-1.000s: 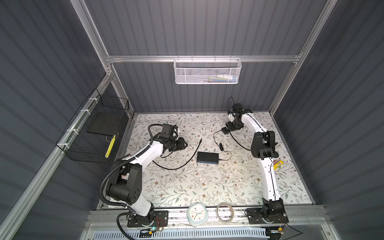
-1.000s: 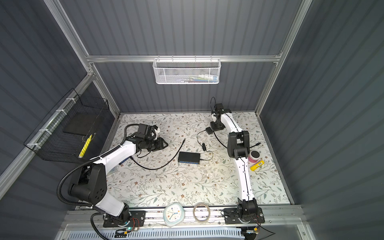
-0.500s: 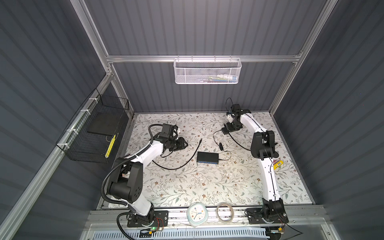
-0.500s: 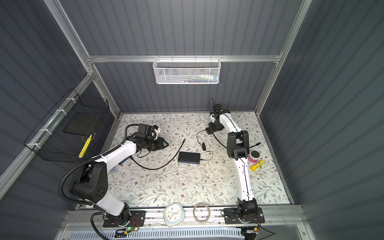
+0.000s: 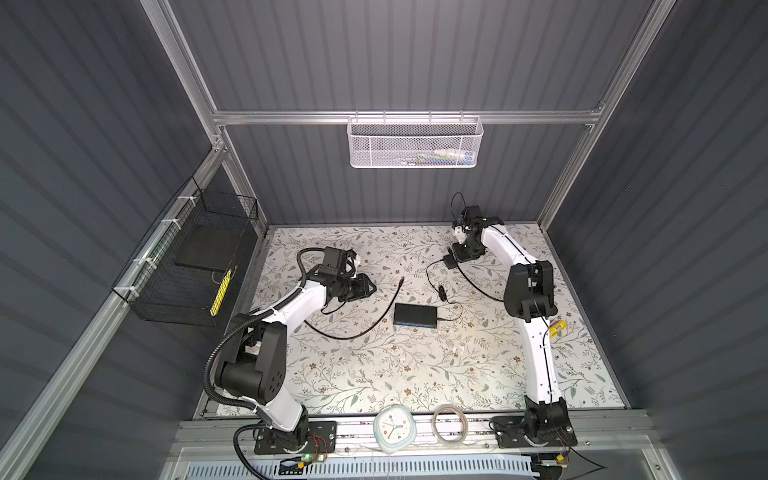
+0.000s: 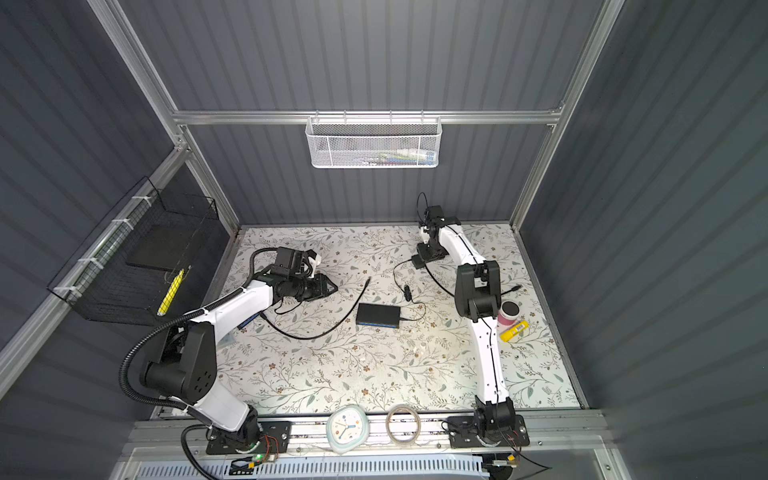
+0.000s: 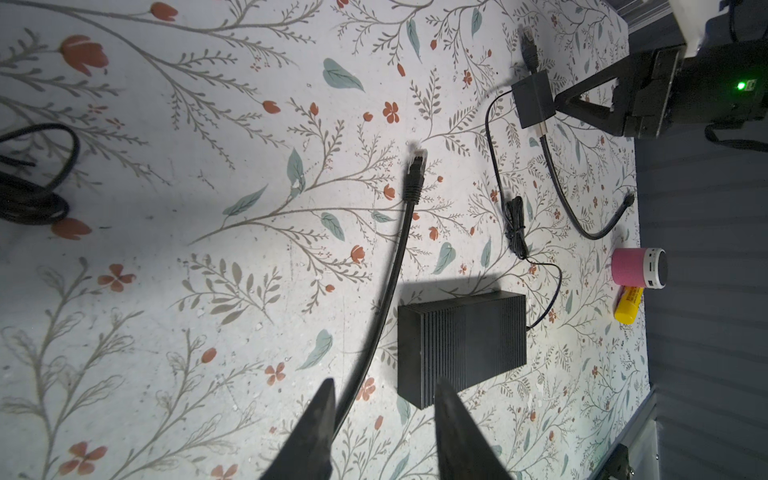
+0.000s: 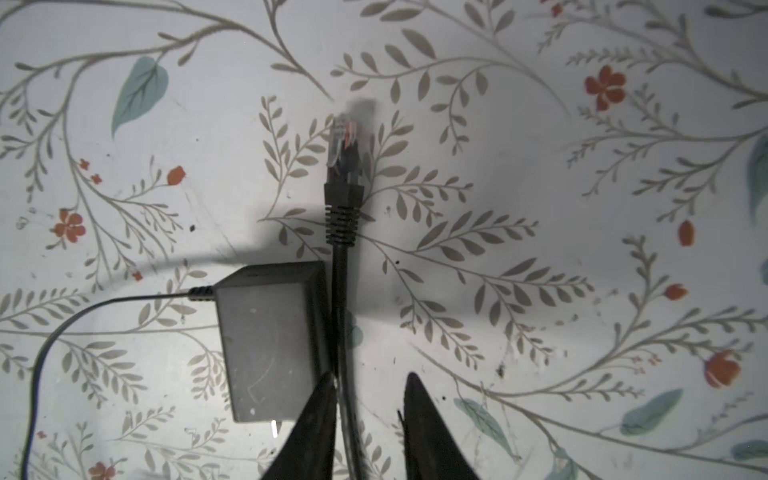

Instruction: Insert the plug into the switch port

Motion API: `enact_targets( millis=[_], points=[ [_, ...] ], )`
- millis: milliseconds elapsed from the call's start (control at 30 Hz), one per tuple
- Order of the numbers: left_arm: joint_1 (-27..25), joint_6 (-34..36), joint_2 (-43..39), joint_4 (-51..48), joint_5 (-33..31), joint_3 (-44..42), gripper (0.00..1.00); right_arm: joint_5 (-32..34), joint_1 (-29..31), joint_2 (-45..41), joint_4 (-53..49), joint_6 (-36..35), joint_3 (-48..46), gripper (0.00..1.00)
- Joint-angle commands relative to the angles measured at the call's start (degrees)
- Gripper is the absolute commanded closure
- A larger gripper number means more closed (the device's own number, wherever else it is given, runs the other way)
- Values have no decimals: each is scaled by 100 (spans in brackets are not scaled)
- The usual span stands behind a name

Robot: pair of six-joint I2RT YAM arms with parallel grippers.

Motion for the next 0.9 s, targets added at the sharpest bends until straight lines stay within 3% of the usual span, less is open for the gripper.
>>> enact_targets(
  millis=[0, 433, 633, 867],
  points=[
    [42, 114, 48, 1, 114, -5, 60, 80, -2, -152, -61, 13, -158, 70],
    [51, 99, 31, 60, 142, -103, 60, -13, 24, -226, 88, 14, -538, 70],
    [51, 81, 32, 59, 145, -120, 60, 237, 51, 82, -89, -168, -252, 72],
    [51, 98, 23, 44, 123, -126, 60, 303, 116, 269, -161, -322, -65, 90]
  ],
)
